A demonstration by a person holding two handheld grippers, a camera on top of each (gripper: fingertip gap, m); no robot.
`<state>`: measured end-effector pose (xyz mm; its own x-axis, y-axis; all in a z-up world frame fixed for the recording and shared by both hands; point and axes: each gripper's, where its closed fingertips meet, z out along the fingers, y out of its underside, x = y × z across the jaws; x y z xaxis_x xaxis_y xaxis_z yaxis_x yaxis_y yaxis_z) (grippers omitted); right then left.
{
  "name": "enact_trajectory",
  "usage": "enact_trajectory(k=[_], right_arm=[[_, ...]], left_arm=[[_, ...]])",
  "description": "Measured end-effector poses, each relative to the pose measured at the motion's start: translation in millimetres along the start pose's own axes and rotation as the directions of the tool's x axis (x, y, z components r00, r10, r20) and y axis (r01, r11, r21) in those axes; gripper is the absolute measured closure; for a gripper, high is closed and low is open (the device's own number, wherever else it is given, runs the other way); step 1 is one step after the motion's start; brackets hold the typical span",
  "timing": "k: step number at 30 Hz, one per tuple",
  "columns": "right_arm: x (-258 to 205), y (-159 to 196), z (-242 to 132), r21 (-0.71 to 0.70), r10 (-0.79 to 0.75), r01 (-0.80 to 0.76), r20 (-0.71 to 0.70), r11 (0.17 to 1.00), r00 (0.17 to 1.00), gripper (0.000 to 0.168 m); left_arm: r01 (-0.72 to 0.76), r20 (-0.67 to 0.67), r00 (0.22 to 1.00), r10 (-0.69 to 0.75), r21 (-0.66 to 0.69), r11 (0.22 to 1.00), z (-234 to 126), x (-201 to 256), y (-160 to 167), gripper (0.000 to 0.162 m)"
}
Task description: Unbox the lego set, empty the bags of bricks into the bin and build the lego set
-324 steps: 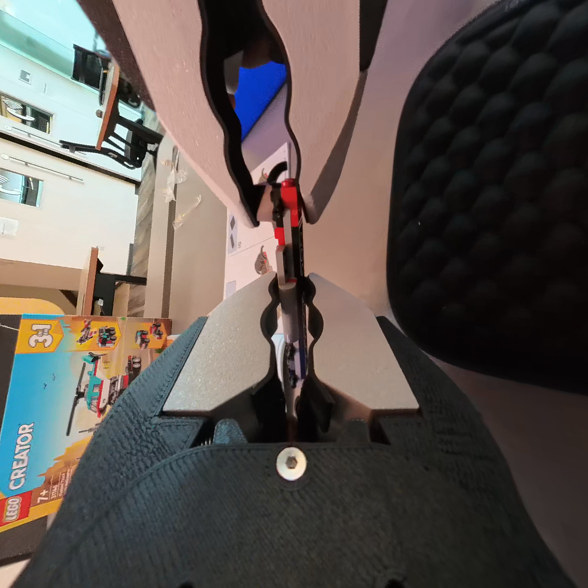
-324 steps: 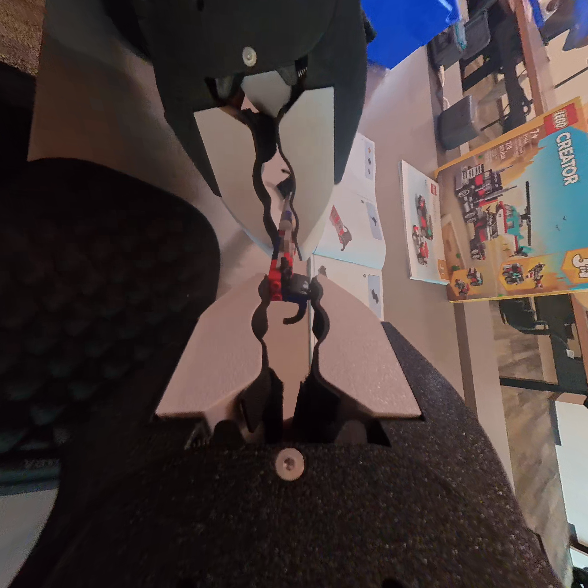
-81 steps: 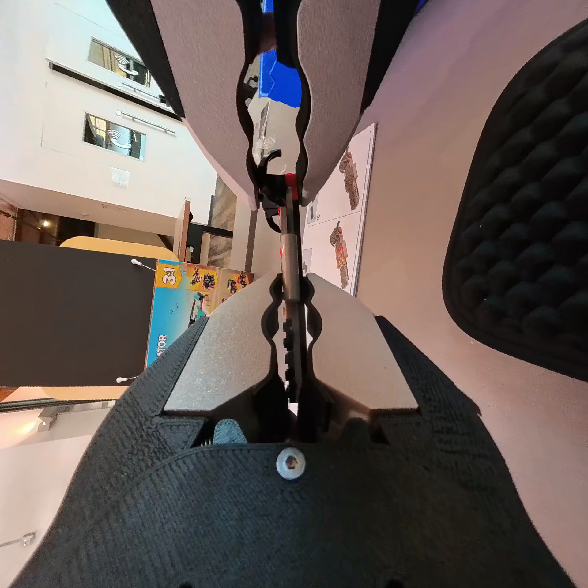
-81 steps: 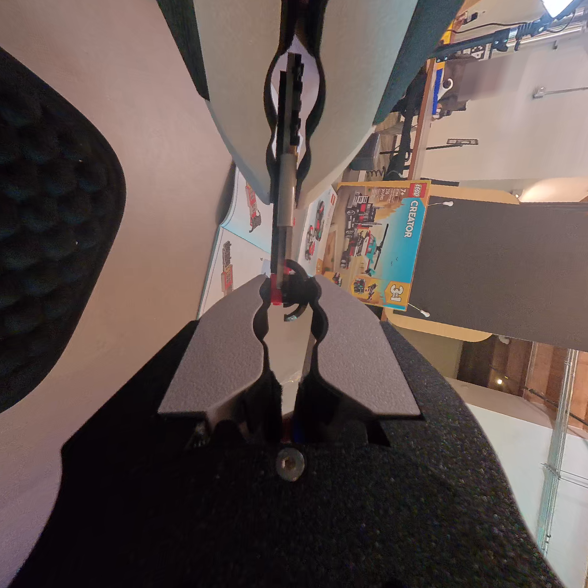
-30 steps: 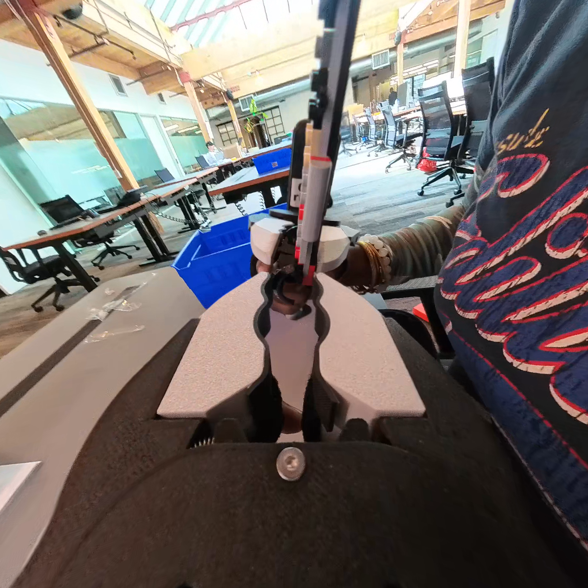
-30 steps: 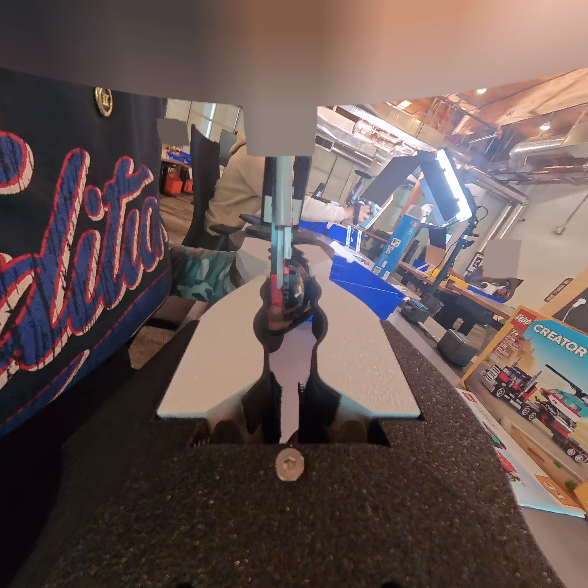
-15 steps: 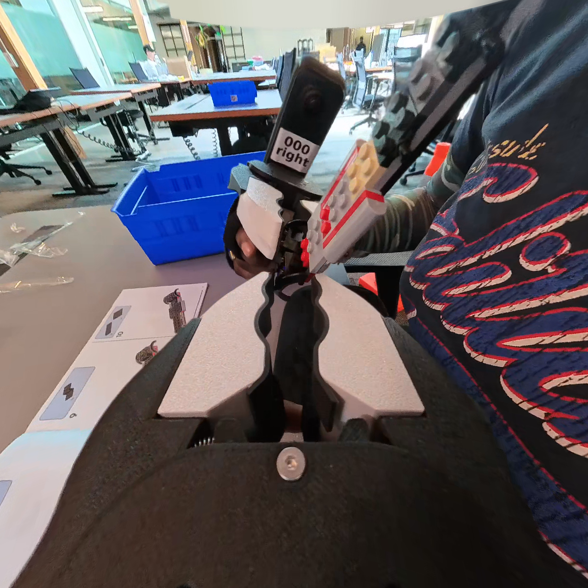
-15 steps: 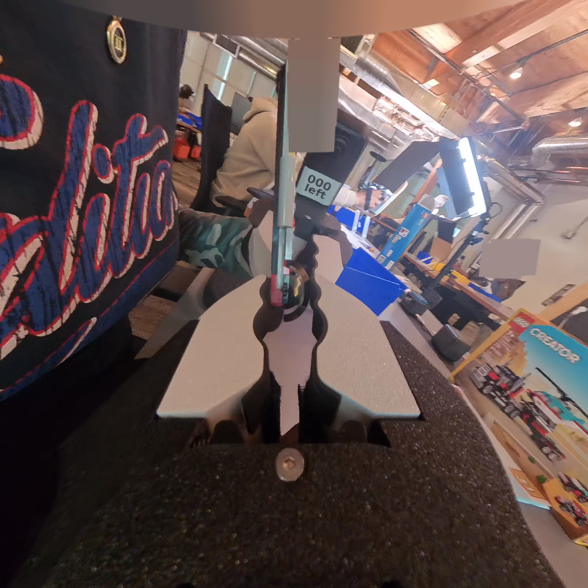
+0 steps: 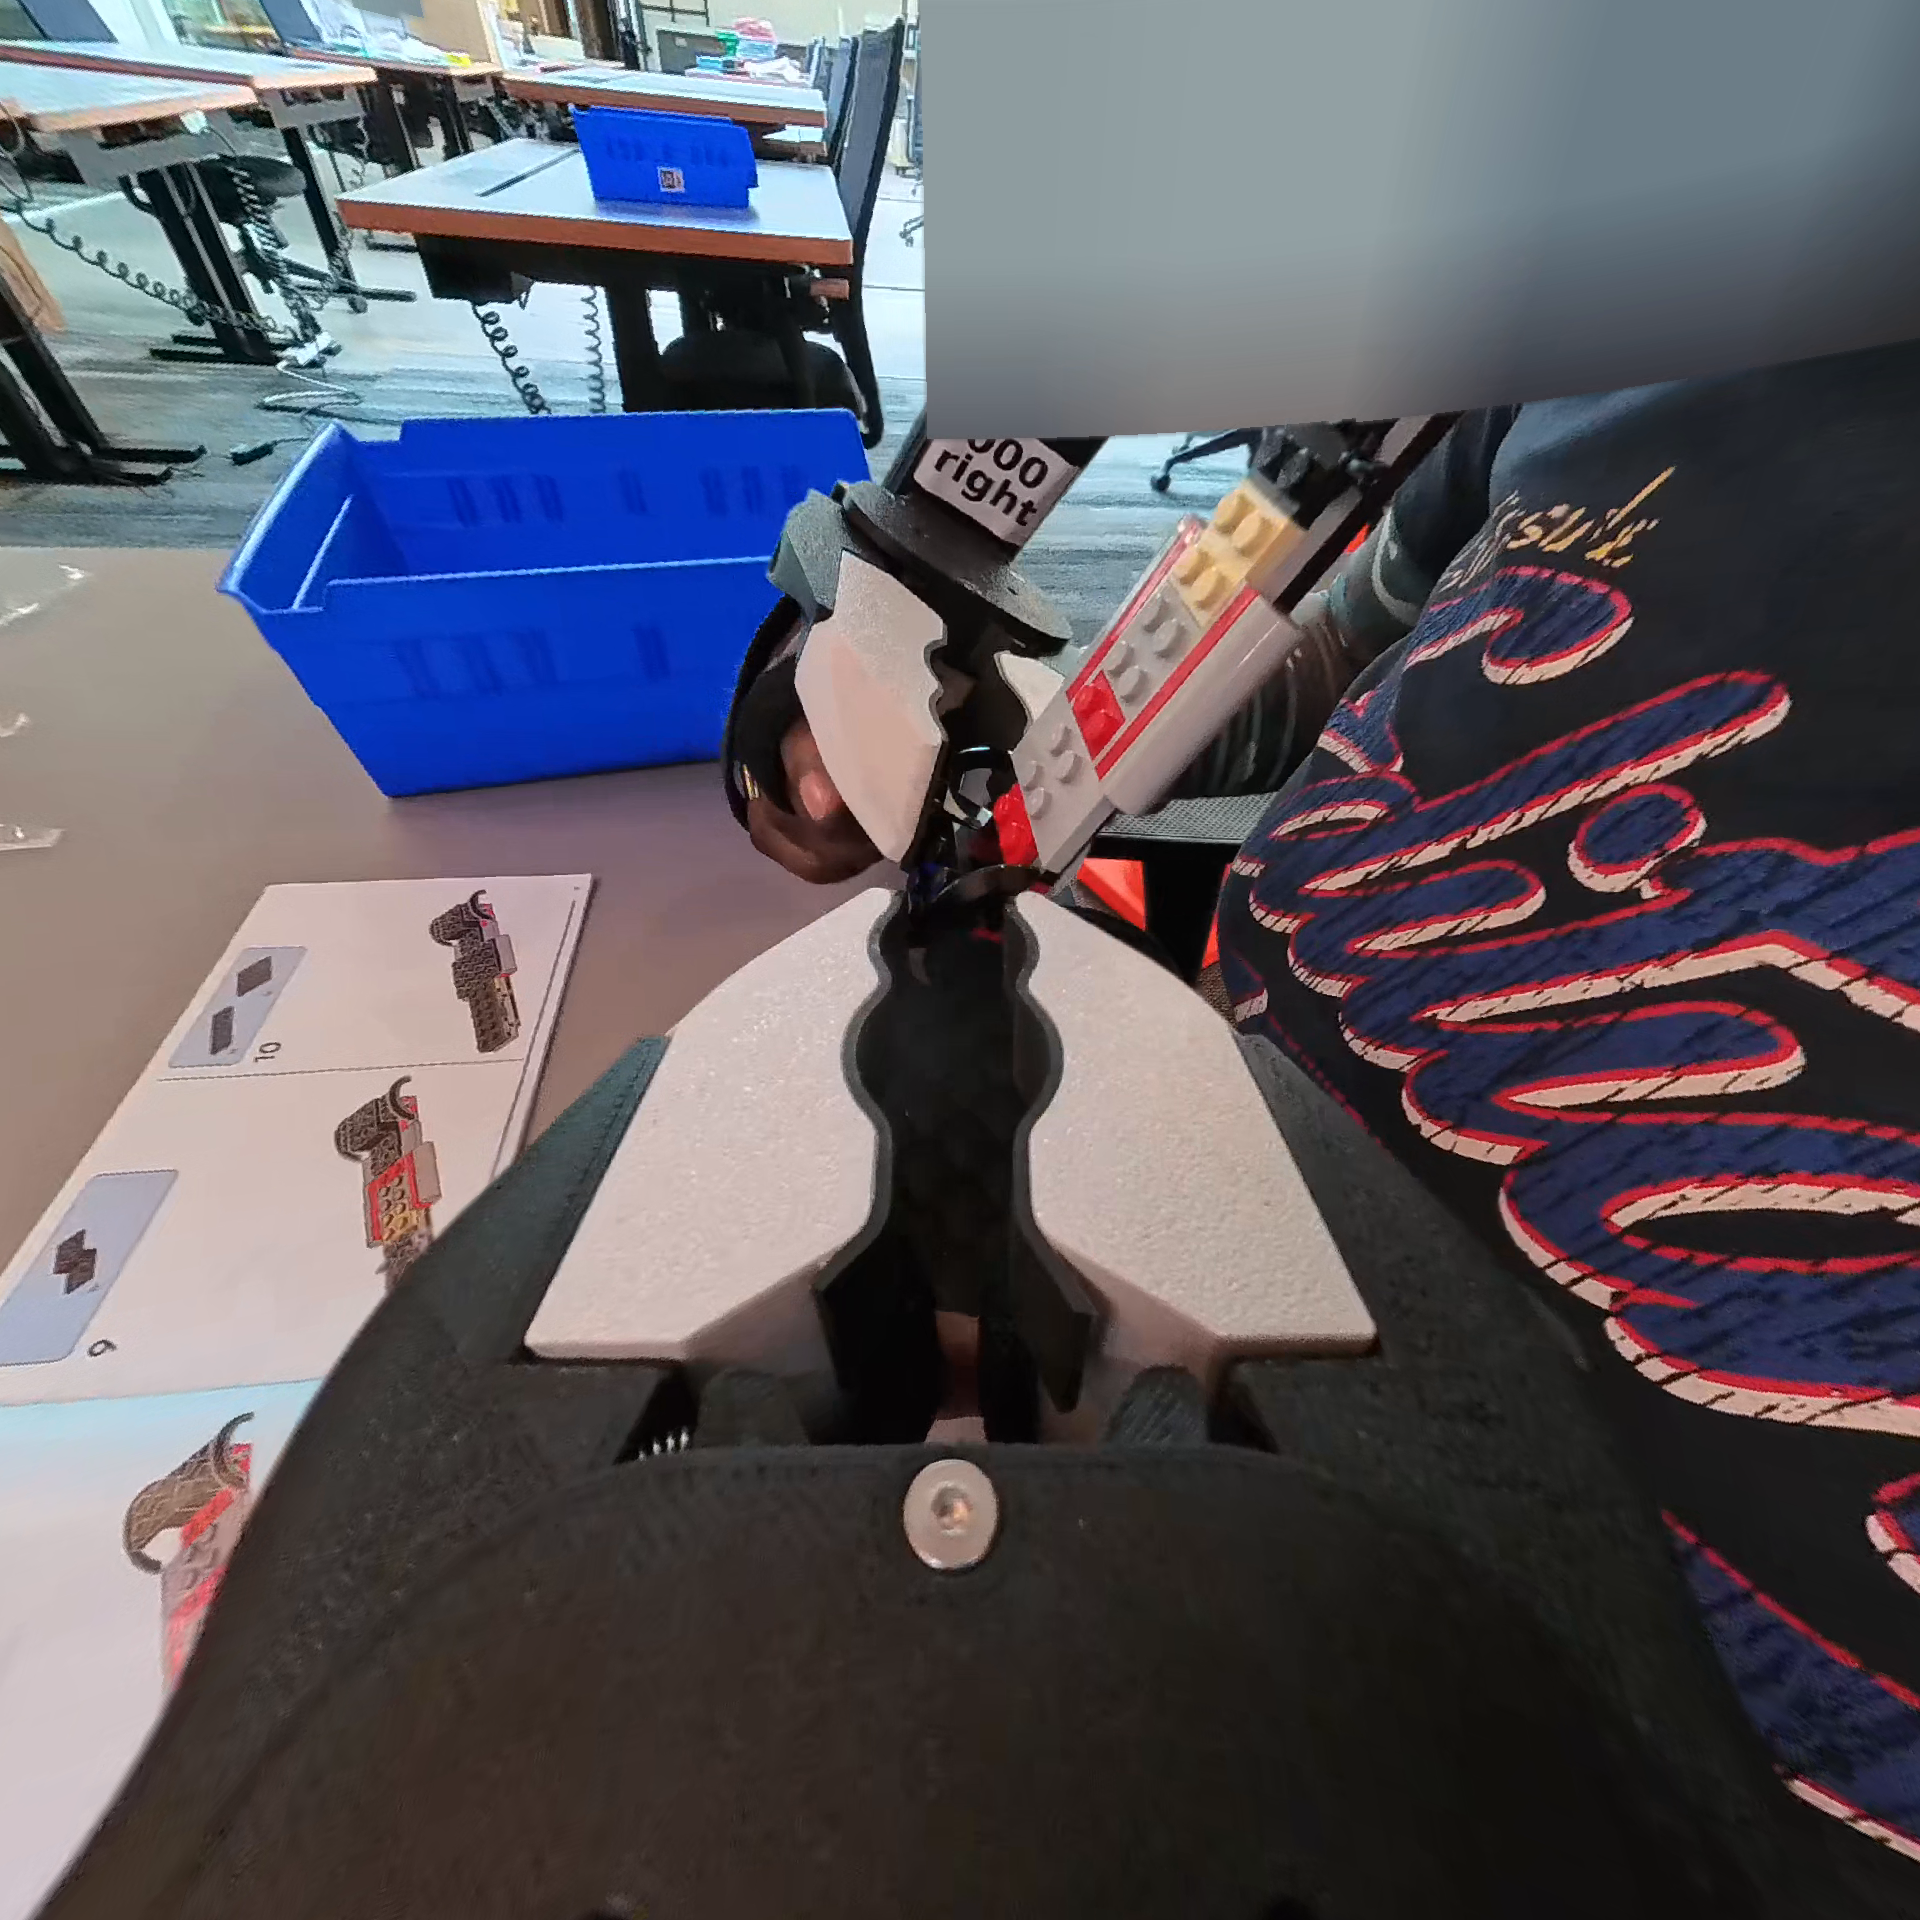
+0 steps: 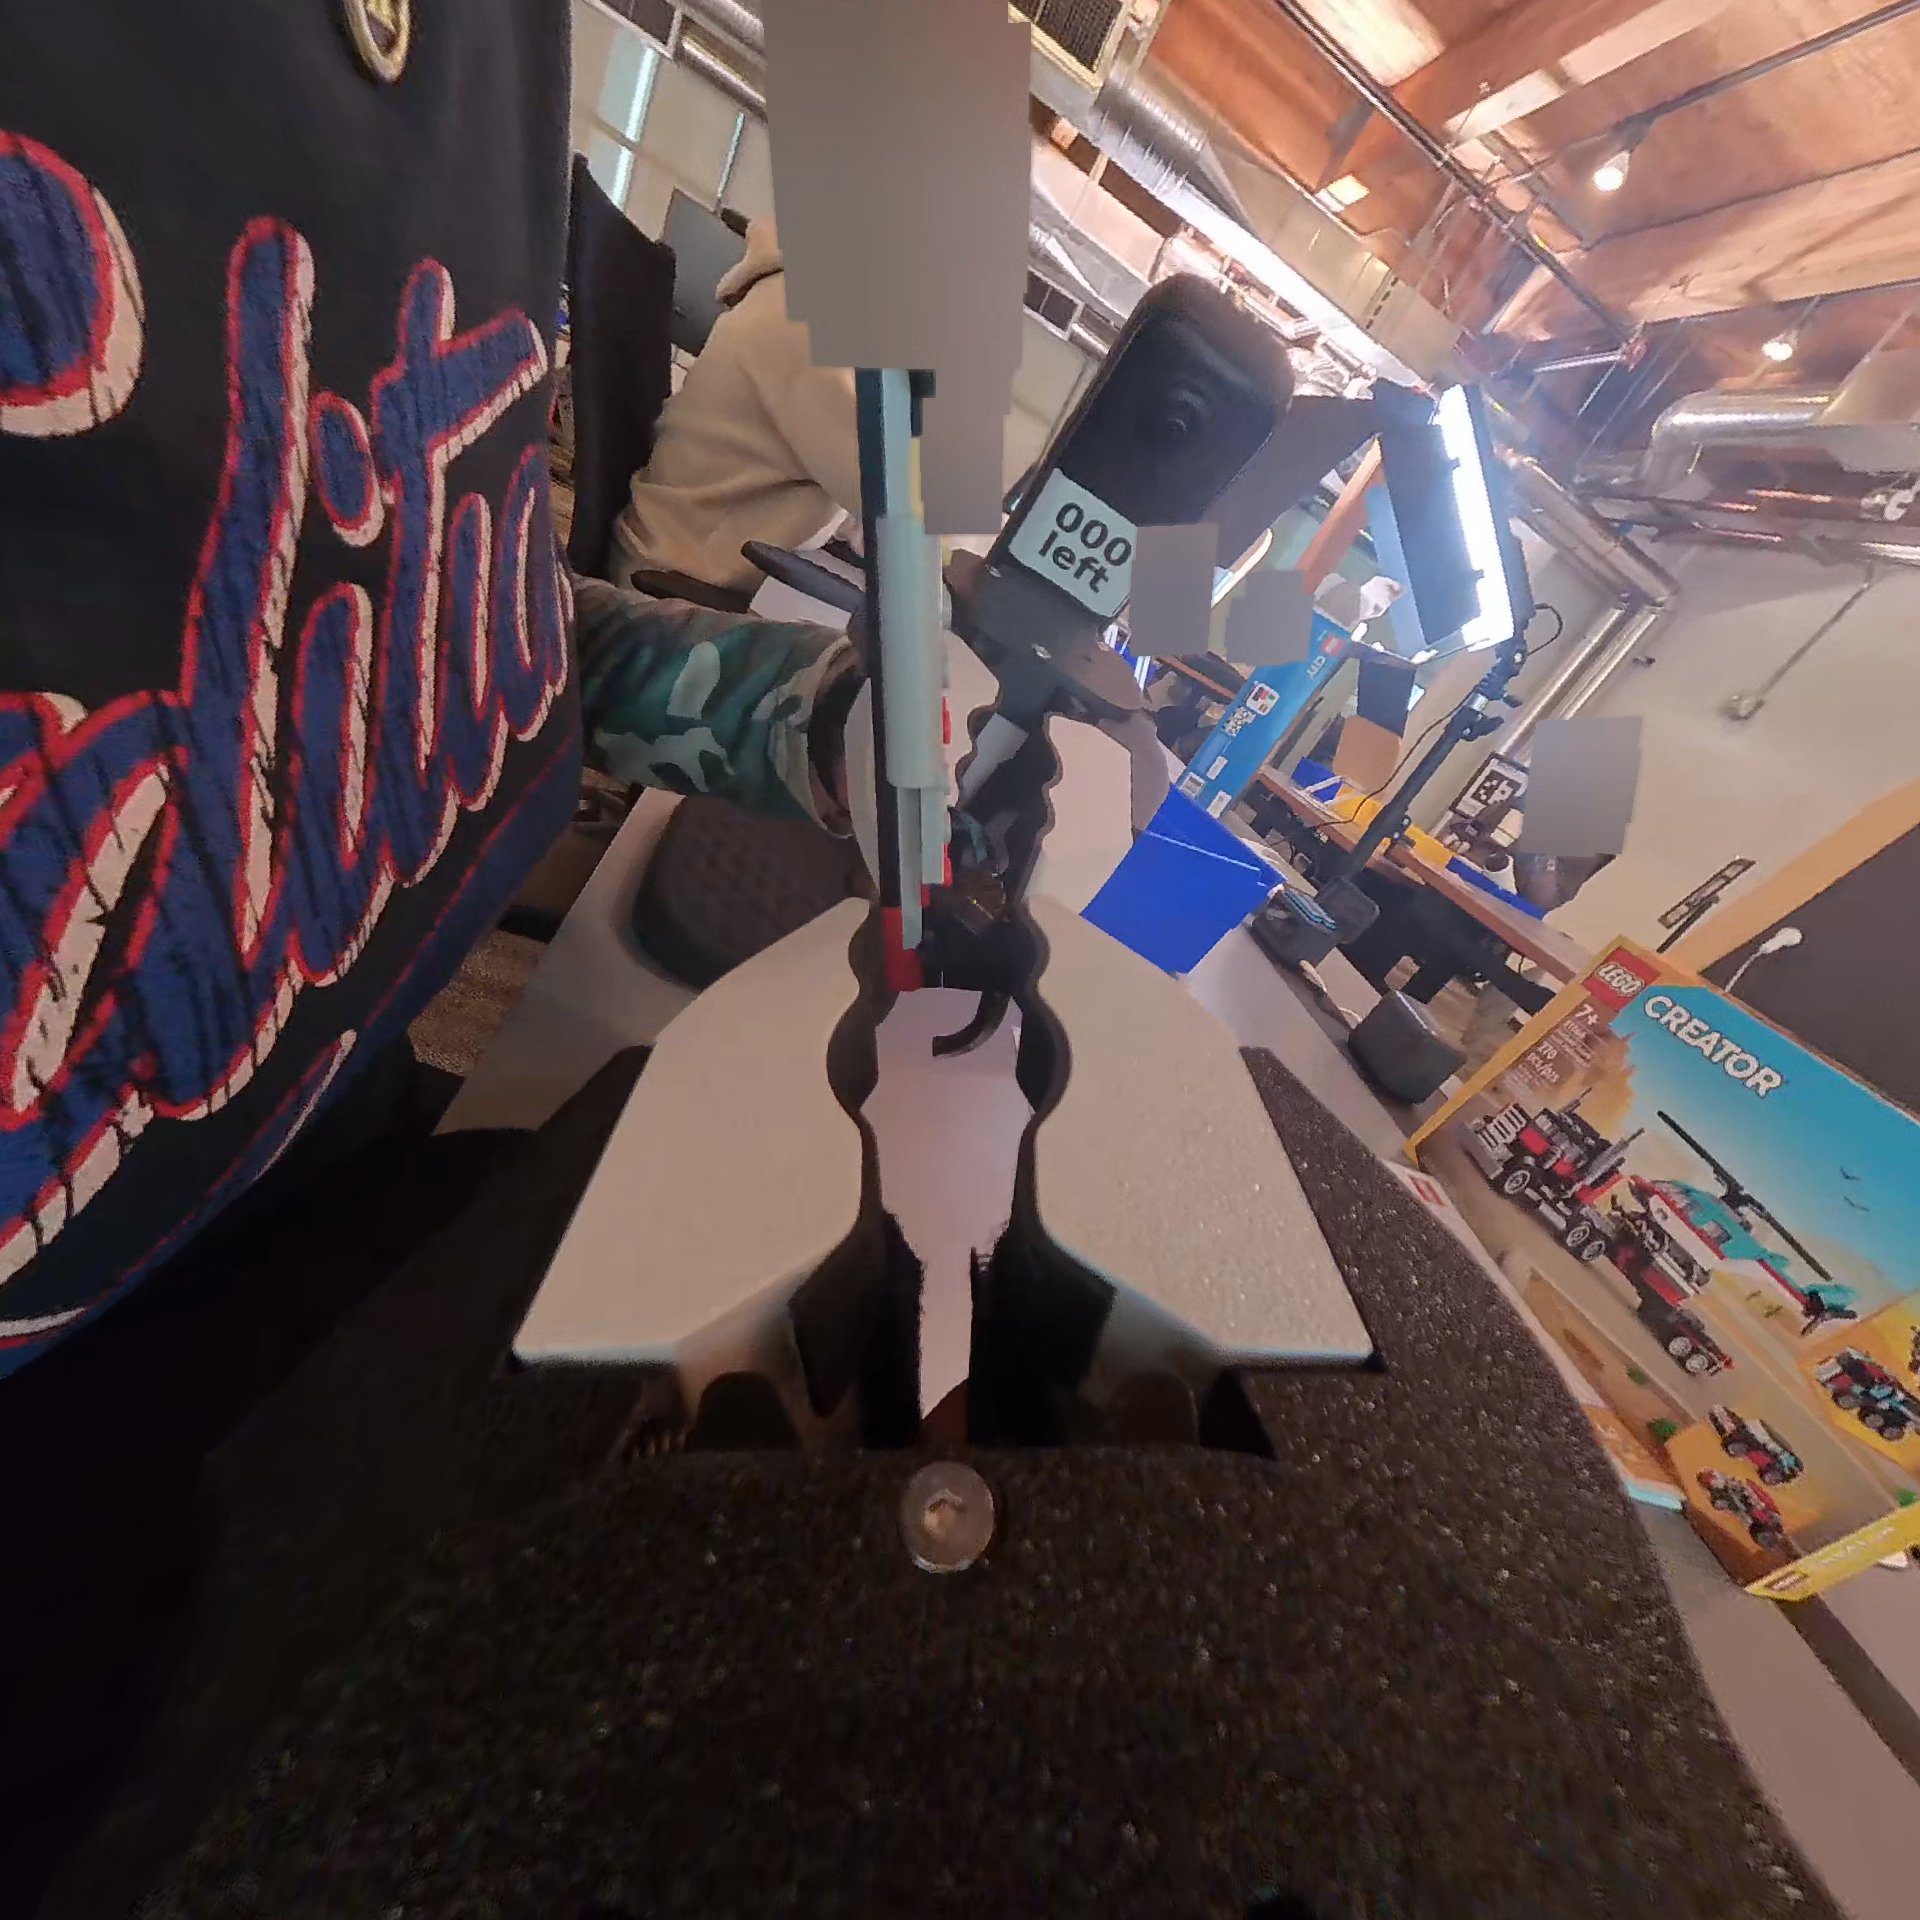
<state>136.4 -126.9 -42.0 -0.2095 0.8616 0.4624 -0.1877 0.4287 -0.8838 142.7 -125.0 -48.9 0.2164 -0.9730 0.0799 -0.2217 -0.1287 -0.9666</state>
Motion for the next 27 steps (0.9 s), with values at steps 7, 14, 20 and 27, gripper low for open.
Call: enact_trajectory(k=[7, 14, 20, 27], right_arm=[[-1.7, 13.2, 2.1, -0.111, -0.063, 0.06, -0.021, 0.992, 0.998, 0.145], [16.5, 11.3, -1.6, -0.128, -0.103, 0.078, -0.201, 0.989, 0.974, 0.145], [41.5, 5.1, -8.7, -0.163, -0.258, 0.209, -0.393, 0.964, 0.882, 0.145], [42.2, -1.5, 1.9, -0.133, -0.28, 0.246, -0.429, 0.96, 0.859, 0.145]], left_arm=[[0.07, 0.001, 0.998, -0.07, 0.0, 0.998, -0.4, -5.8, 12.2, 0.144], [0.126, 0.006, 0.992, -0.128, 0.107, 0.986, -2.6, -12.2, 5.2, 0.132], [0.412, -0.09, 0.907, -0.411, 0.393, 0.822, -6.0, -25.8, -13.8, 0.106], [0.484, -0.224, 0.871, -0.438, 0.544, 0.685, 1.9, -21.4, -21.9, 0.141]])
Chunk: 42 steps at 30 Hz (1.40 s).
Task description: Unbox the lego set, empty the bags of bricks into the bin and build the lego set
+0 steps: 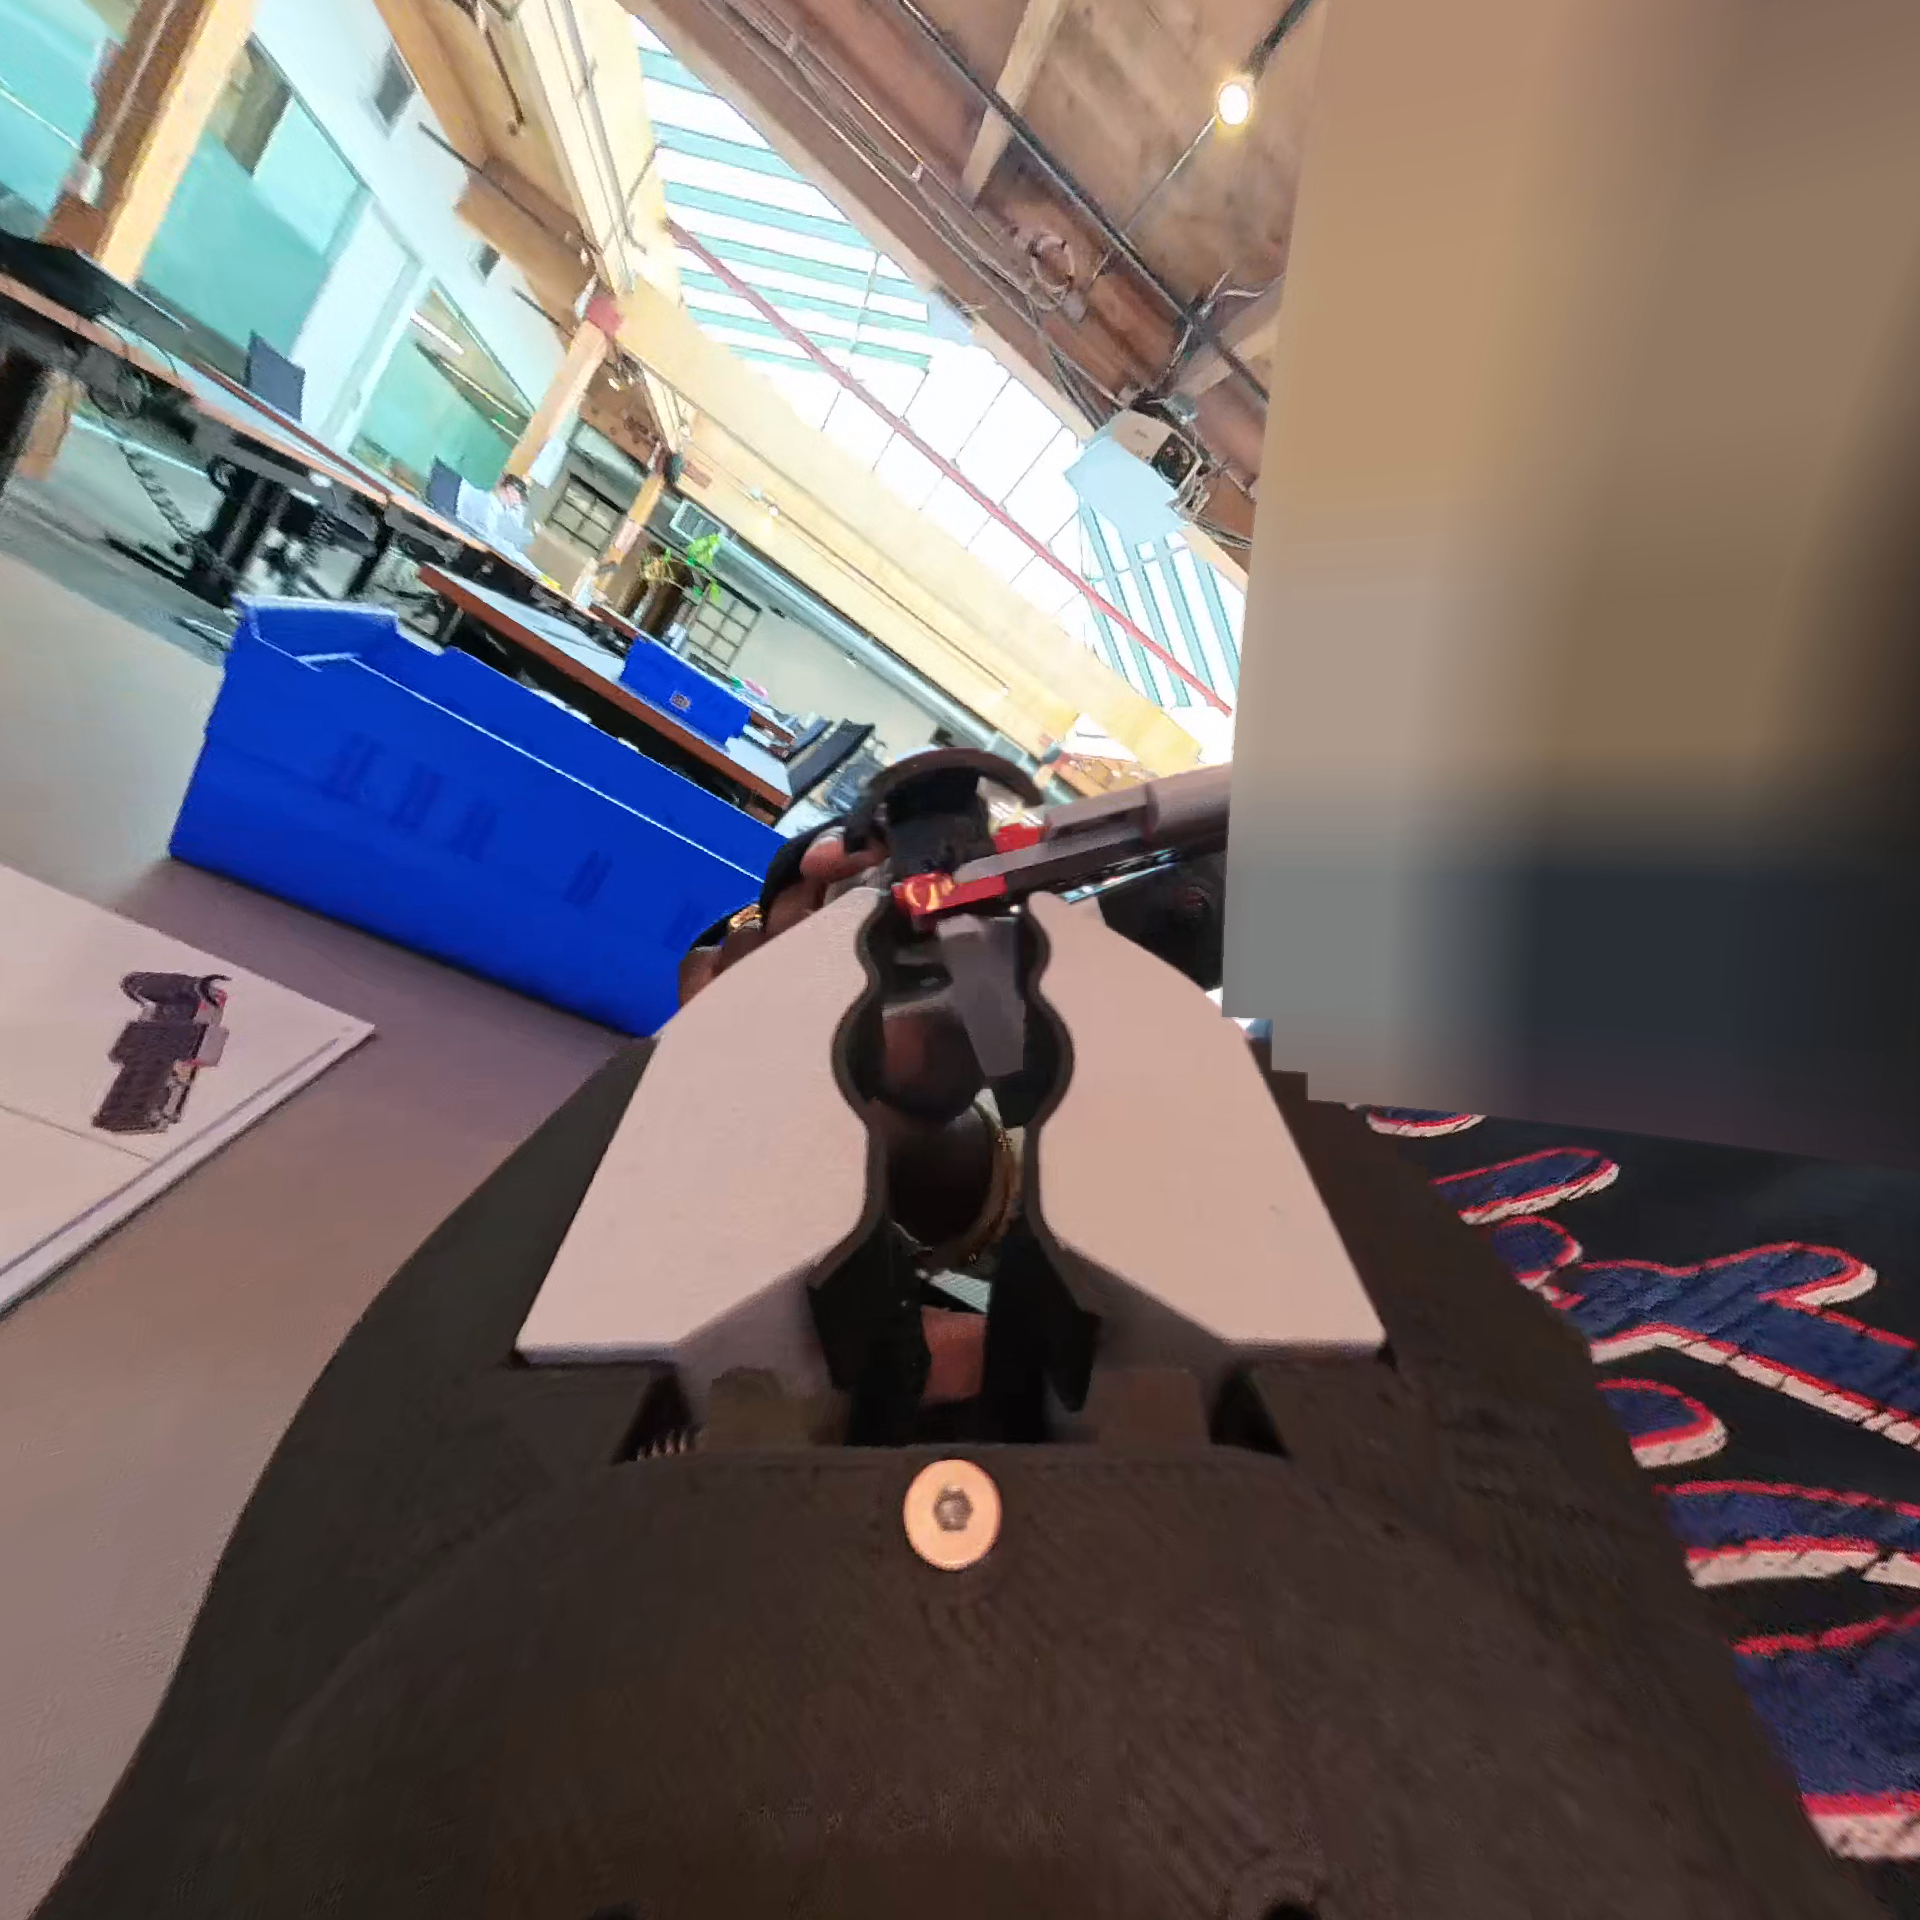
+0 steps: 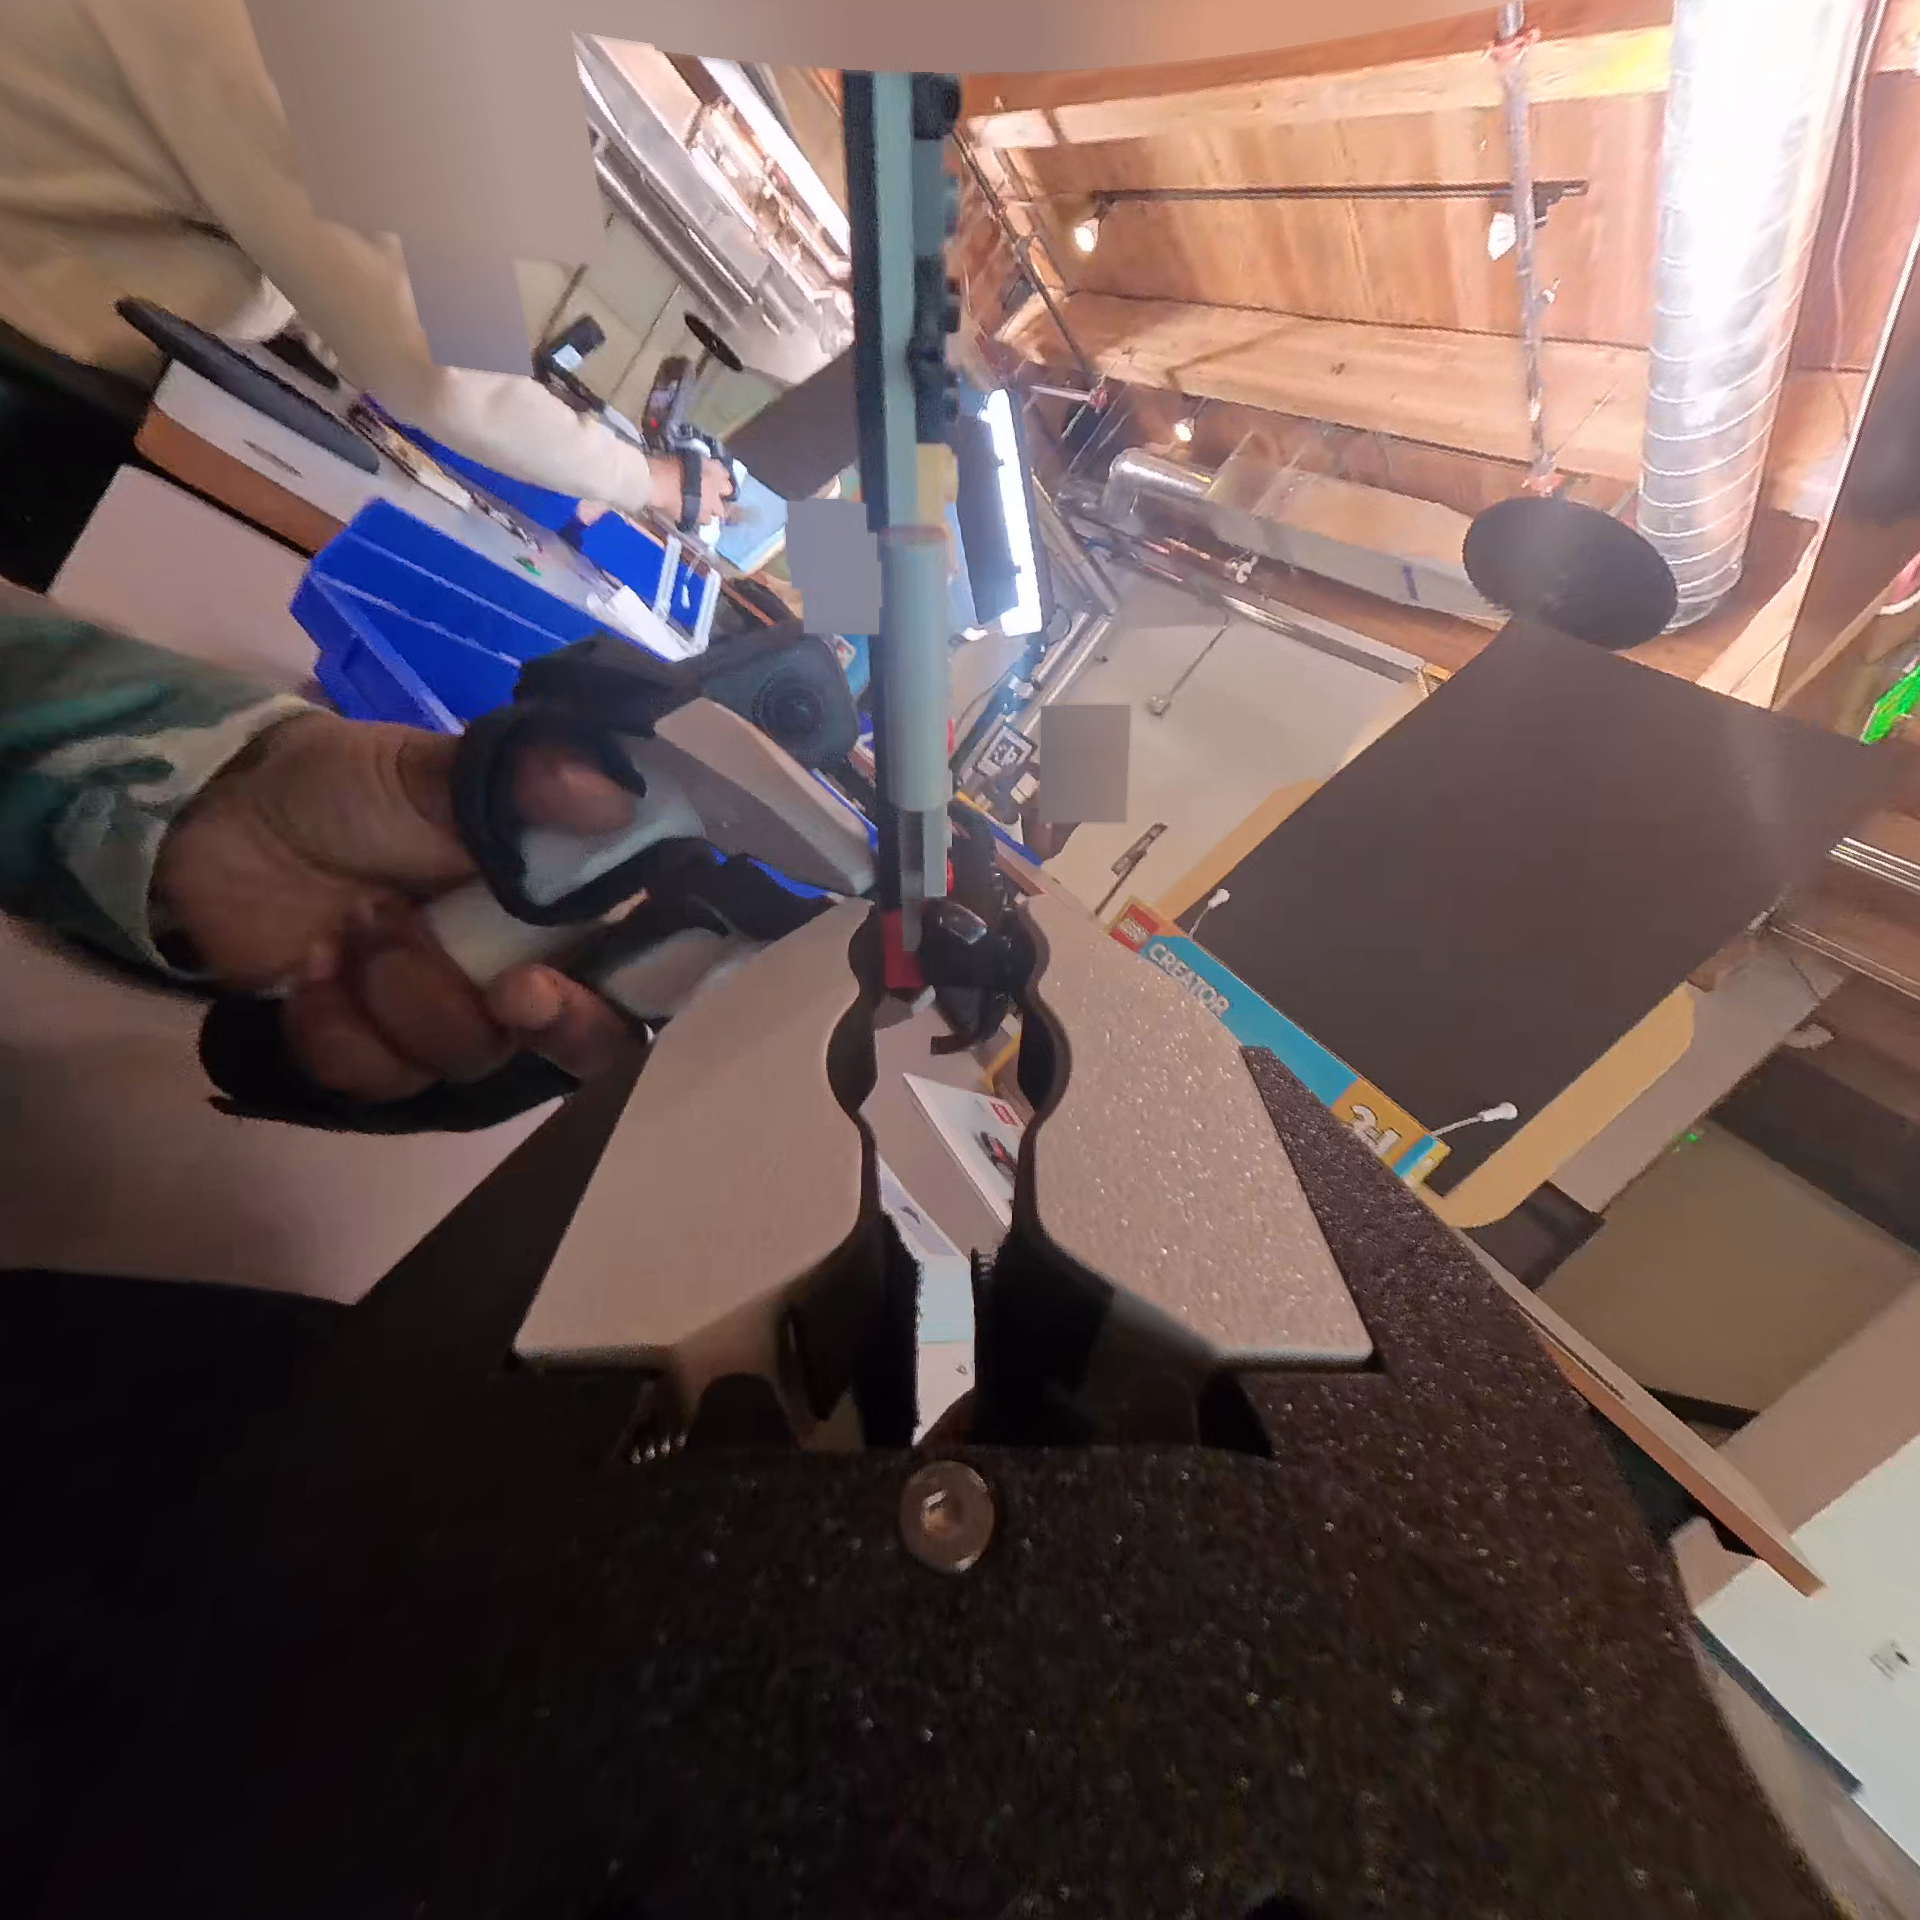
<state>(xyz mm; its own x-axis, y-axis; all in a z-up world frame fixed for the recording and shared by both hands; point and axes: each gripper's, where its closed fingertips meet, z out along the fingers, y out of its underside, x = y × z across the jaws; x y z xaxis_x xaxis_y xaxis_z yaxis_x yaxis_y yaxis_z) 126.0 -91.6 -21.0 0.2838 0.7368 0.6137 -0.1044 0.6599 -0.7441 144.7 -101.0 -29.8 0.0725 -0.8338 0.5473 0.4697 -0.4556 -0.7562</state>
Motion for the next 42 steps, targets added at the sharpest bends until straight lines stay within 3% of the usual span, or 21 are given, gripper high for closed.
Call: enact_trajectory(k=[5, 10, 15, 20, 25, 28, 30, 33, 36, 38, 42], right_arm=[[-2.2, -4.2, -0.1, 0.06, 0.113, -0.111, -0.036, 0.992, 0.993, 0.145], [4.1, -3.3, -1.8, 0.105, 0.214, -0.203, -0.109, 0.974, 0.971, 0.146], [8.5, 4.6, -0.9, 0.071, 0.266, -0.258, -0.139, 0.963, 0.954, 0.145], [13.3, 10.5, 0.6, 0.055, 0.343, -0.338, -0.166, 0.939, 0.925, 0.145], [11.3, 13.2, 3.7, 0.04, 0.37, -0.369, -0.165, 0.929, 0.914, 0.145], [14.0, 17.2, 4.1, 0.024, 0.401, -0.404, -0.186, 0.914, 0.897, 0.145], [15.5, 25.5, 5.5, -0.024, 0.431, -0.446, -0.216, 0.895, 0.876, 0.145], [10.9, 44.5, 10.7, -0.156, 0.447, -0.491, -0.25, 0.857, 0.859, 0.145], [7.6, 50.5, 16.4, -0.227, 0.397, -0.457, -0.267, 0.86, 0.878, 0.145], [5.9, 51.3, 19.5, -0.259, 0.361, -0.429, -0.272, 0.865, 0.892, 0.145], [5.9, 52.3, 23.1, -0.28, 0.343, -0.421, -0.287, 0.863, 0.894, 0.145]], left_arm=[[0.018, -0.017, 1.0, -0.017, 0.02, 1.0, -1.2, 5.3, -0.4, 0.141], [-0.014, 0.079, 0.997, 0.014, -0.004, 1.0, 2.6, 2.2, -4.1, 0.14], [-0.112, 0.229, 0.966, 0.122, -0.056, 0.992, 0.4, -5.2, -9.2, 0.138], [-0.111, 0.277, 0.951, 0.139, -0.114, 0.987, -3.2, -6.7, -6.2, 0.134], [-0.081, 0.309, 0.946, 0.098, -0.068, 0.994, -6.1, -12.5, -11.2, 0.128], [-0.13, 0.315, 0.938, 0.147, -0.074, 0.989, -5.3, -11.6, -11.8, 0.122], [-0.267, 0.401, 0.864, 0.305, -0.15, 0.952, -9.0, -19.0, -10.6, 0.118], [-0.5, 0.524, 0.618, 0.586, -0.312, 0.808, -15.6, -28.4, -16.5, 0.113], [-0.593, 0.584, 0.427, 0.69, -0.396, 0.702, -20.1, -34.1, -27.7, 0.122], [-0.611, 0.59, 0.368, 0.719, -0.43, 0.665, -21.3, -36.6, -31.0, 0.131], [-0.595, 0.598, 0.304, 0.742, -0.489, 0.638, -24.2, -41.6, -30.0, 0.132]])
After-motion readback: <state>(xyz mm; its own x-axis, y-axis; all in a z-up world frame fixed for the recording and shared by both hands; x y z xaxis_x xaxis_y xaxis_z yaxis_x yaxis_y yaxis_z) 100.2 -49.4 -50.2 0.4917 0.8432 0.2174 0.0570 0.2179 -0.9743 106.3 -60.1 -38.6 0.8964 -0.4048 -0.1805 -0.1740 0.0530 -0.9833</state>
